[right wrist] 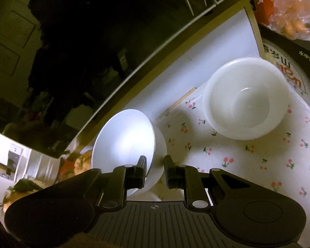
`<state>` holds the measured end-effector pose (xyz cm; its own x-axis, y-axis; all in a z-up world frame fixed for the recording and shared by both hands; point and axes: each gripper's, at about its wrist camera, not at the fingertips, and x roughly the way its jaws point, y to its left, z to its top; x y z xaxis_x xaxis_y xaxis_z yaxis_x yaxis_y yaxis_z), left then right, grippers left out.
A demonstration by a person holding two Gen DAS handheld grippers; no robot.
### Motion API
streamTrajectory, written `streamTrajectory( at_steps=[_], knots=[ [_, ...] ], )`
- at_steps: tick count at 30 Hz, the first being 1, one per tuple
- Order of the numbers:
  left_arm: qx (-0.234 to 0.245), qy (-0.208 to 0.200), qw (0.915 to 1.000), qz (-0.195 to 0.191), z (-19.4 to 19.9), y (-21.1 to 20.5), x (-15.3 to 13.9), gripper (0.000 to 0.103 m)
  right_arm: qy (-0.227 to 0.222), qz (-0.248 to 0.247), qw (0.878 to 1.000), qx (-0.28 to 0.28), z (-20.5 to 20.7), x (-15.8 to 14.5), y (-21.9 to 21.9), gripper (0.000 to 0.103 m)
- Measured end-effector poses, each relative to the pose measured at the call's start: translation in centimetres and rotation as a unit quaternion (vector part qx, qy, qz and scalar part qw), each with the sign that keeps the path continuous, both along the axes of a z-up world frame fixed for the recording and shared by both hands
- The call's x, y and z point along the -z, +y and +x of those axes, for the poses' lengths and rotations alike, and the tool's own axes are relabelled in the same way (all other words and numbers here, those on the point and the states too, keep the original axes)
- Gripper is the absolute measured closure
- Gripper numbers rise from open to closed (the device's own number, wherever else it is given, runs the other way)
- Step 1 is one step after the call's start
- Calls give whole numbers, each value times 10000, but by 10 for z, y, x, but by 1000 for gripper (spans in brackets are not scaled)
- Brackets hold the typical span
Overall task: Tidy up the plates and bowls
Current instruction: 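Close both grippers on the white bowl rim and lift it, then carry the white bowl with both grippers beside the plate stack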
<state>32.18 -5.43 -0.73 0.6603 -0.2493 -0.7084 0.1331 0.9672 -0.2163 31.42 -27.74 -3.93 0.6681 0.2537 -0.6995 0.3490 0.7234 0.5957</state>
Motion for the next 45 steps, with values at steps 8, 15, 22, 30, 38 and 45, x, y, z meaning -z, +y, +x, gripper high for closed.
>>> streamTrajectory(
  at_steps=[8, 15, 22, 30, 38, 45],
  knots=[
    [78, -56, 10000, -17, -32, 5, -18, 89, 9, 54, 10000, 15, -32, -21, 7, 85],
    [46, 5, 9999, -136, -61, 21, -21, 89, 96, -22, 9999, -126, -60, -29, 25, 84],
    [-52, -88, 9996, -279, -95, 43, -25, 89, 163, 50, 9995, -266, -85, -36, 44, 84],
    [-306, -21, 9974, -659, -140, 74, -16, 89, 287, 25, 9983, -510, -121, -34, 73, 84],
    [-447, 69, 9954, -846, -180, 99, -14, 89, 294, 137, 9966, -754, -154, -27, 98, 85],
    [-452, 191, 9951, -858, -206, 120, -3, 89, 332, 188, 9939, -1030, -173, -18, 117, 85]
  ],
)
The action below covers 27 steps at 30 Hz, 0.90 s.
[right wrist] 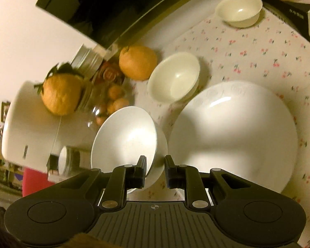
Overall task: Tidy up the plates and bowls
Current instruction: 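Carry the white bowl with both grippers beside the plate stack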
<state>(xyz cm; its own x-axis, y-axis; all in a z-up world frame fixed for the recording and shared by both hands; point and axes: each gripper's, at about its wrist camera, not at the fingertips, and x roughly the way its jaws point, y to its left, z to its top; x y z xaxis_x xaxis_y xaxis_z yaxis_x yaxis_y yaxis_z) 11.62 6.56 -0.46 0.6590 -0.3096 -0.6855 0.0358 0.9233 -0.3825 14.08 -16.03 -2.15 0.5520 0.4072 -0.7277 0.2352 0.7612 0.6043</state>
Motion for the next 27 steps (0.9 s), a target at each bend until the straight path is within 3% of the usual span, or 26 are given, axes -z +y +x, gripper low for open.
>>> streamTrajectory(
  at_steps=[11, 18, 27],
  knots=[
    [-91, 583, 9980, -212, -4, 28, 26, 89, 243, -48, 9993, -296, -5, 21, 22, 83],
    [-158, 795, 9966, 154, -2, 32, 41, 89, 360, -80, 9981, -491, 1, 30, 37, 81],
    [-177, 886, 9958, 167, -3, 40, 44, 89, 517, -117, 9968, -590, 5, 41, 45, 81]
  ],
)
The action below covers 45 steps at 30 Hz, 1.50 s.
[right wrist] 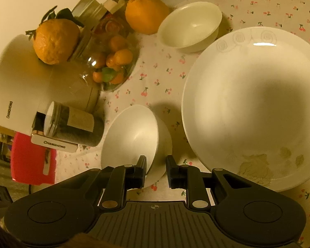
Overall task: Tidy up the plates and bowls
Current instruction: 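Carry the white bowl with both grippers beside the plate stack, then lower the white bowl to the table and open both grippers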
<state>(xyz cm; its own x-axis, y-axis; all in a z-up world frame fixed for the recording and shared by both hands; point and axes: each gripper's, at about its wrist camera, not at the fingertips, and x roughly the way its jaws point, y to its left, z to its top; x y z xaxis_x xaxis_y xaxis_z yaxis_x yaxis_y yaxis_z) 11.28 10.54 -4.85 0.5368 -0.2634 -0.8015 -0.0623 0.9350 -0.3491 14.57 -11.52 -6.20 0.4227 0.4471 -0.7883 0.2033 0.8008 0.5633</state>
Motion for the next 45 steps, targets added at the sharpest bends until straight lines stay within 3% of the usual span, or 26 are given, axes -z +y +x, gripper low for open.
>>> streamTrajectory(
  at_steps=[10, 20, 22, 27, 31, 35, 39, 45],
  knots=[
    [-28, 59, 10000, -61, 3, -2, 2, 88, 19, 79, 10000, 35, 0, 2, -2, 81],
    [-82, 45, 10000, -34, 3, -2, 1, 79, 186, 275, 9993, 145, 0, 5, -11, 80],
    [-104, 46, 9999, -40, 3, -1, 1, 76, 206, 302, 9992, 162, 0, 4, -12, 72],
    [-121, 19, 9999, -11, 2, -1, -1, 69, 233, 400, 9987, 190, -2, 3, -15, 67],
    [-157, -21, 9999, 65, 2, -1, -3, 57, 245, 464, 9984, 199, -4, 2, -17, 53],
    [-171, -56, 9998, 95, 1, -2, -5, 48, 238, 490, 9984, 121, -5, -1, -17, 50],
    [-159, -132, 9997, 118, 1, -3, -7, 41, 220, 496, 9985, 45, -6, -4, -17, 41],
    [-155, -344, 9991, 206, -1, -7, -14, 20, 153, 725, 9972, -33, -9, -12, -22, 29]
  ],
)
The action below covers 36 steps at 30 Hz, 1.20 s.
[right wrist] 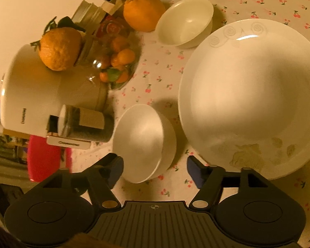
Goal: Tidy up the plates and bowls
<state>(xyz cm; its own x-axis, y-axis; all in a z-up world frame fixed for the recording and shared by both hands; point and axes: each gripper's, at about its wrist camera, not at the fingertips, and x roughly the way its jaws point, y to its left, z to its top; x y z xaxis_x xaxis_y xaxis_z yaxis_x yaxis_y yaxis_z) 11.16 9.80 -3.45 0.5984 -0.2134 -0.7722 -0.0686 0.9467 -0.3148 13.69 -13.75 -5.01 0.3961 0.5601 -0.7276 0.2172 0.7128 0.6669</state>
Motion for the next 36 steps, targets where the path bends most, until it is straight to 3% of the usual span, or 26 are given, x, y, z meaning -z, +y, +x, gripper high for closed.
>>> streamTrajectory(
  at_steps=[8, 22, 29, 36],
  knots=[
    [-63, -146, 9998, 78, 0, -3, -6, 3, -175, 202, 9996, 89, -2, -15, -13, 18],
    [-175, -259, 9994, 125, 11, -22, -11, 1, -477, 421, 9948, 794, 4, -36, -61, 14],
    [-209, -314, 9993, 65, 20, -36, -11, 1, -646, 203, 9905, 1193, 12, -43, -91, 14],
    [-32, -420, 9986, 313, 47, -58, -21, 1, -1015, -231, 9868, 1237, 35, -54, -105, 14]
  ],
)
